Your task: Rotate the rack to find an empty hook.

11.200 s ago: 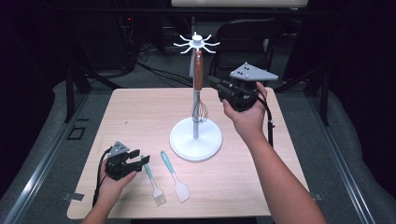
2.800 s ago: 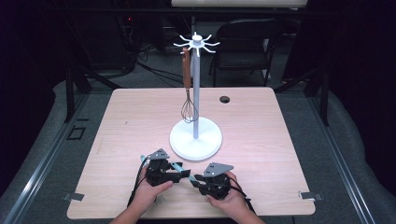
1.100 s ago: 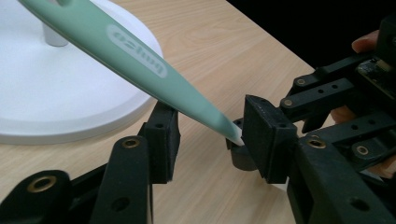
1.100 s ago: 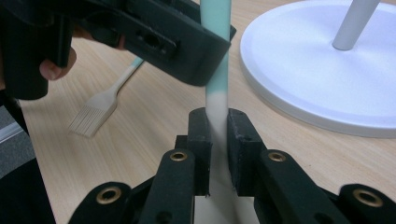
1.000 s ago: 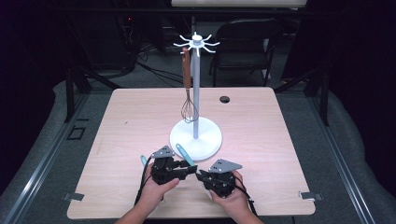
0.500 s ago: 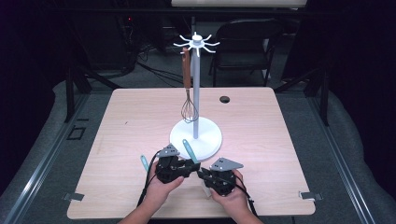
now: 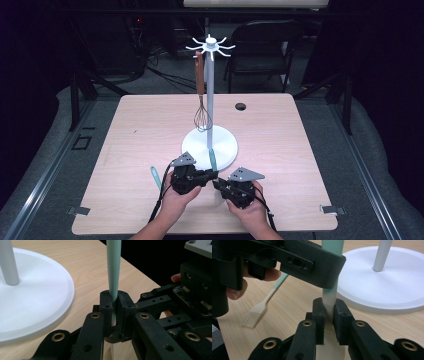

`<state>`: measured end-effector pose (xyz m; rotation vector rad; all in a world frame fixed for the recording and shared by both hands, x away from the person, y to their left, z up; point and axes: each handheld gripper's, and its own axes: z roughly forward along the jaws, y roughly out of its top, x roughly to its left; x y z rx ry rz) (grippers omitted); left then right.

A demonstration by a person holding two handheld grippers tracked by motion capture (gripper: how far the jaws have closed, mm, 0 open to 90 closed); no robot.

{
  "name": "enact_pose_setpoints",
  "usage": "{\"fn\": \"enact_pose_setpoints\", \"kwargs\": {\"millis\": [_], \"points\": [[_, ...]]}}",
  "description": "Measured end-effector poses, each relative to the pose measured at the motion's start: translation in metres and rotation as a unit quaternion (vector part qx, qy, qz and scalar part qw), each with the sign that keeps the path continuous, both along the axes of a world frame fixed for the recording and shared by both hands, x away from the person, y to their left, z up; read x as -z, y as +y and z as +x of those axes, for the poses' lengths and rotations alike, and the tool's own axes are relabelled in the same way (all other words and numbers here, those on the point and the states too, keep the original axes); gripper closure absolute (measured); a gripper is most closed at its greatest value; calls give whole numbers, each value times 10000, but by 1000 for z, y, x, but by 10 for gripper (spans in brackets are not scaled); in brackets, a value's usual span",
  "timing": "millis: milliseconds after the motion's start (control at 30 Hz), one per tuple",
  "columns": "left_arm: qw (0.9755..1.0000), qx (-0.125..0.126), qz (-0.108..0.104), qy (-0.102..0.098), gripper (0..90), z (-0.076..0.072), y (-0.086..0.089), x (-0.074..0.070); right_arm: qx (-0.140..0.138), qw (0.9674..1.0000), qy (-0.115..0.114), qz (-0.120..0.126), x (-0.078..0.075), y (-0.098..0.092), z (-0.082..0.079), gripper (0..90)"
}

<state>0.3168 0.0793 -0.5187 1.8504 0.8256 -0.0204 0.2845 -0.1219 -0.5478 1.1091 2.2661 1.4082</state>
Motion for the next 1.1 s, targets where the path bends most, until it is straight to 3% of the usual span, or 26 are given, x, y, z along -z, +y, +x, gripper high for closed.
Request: {"fn": "enact_pose_setpoints", "kwargs": {"millis": [300,733,967,1100], "points": [[9999,119,-5,-101,840,4,2,-10,-3,10000,-93,13,-4,-7,-3,697],[9992,272,201,-199,843,14,9,-19,-27,9999,-170,13,-6,-10,-4,543],[9991,319,215,-167,844,17,11,-23,21,9997,-201,106,-8,-16,-4,513],[9987,329,283,-256,844,20,14,-31,91,9995,-274,129,-11,-22,-3,501]]}}
